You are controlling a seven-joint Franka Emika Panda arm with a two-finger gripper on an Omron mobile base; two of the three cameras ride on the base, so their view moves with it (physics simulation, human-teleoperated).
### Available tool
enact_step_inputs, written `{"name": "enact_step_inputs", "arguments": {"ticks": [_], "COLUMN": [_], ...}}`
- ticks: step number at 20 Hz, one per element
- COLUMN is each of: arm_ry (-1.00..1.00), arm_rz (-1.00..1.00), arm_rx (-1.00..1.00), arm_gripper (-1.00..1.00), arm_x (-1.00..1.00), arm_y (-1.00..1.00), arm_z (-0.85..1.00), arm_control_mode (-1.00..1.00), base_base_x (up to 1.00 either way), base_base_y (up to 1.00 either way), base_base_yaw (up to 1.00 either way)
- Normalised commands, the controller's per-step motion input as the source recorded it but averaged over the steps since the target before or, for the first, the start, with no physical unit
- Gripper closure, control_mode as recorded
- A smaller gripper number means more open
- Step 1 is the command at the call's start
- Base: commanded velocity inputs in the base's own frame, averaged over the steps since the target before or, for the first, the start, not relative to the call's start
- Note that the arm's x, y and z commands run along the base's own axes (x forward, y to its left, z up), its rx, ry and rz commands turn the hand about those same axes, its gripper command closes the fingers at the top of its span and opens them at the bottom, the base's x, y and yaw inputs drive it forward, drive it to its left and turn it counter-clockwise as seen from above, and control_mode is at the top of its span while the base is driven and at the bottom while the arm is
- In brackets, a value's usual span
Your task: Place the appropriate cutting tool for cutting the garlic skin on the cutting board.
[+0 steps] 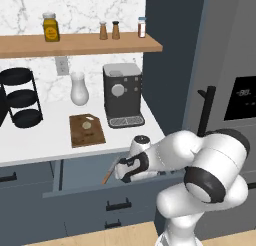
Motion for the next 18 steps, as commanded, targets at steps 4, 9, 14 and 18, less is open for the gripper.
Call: {"name": "enact_step_inputs", "arguments": {"ticks": [4,9,14,18], "arm_ry": [0.05,0.03,0.04,0.03], "arm_rz": [0.0,0.0,0.0,0.0], "arm_rx": [0.0,0.0,0.0,-0.01], "arm_gripper": [-1.0,-1.0,-1.0,-1.0], "arm_x": [-0.5,-0.67,-0.74,-0.69], "arm_y": [0.0,0.0,-0.08,-0.11], "arm_z": [0.0,-0.01,-0.28,-0.44], "arm_control_mode": [-1.0,-1.0,-1.0,-1.0], "base_base_x": [0.0,0.0,0.0,0.0], "base_base_y": [0.0,0.0,0.0,0.0], "base_base_yaw": [0.0,0.0,0.0,0.0]}}
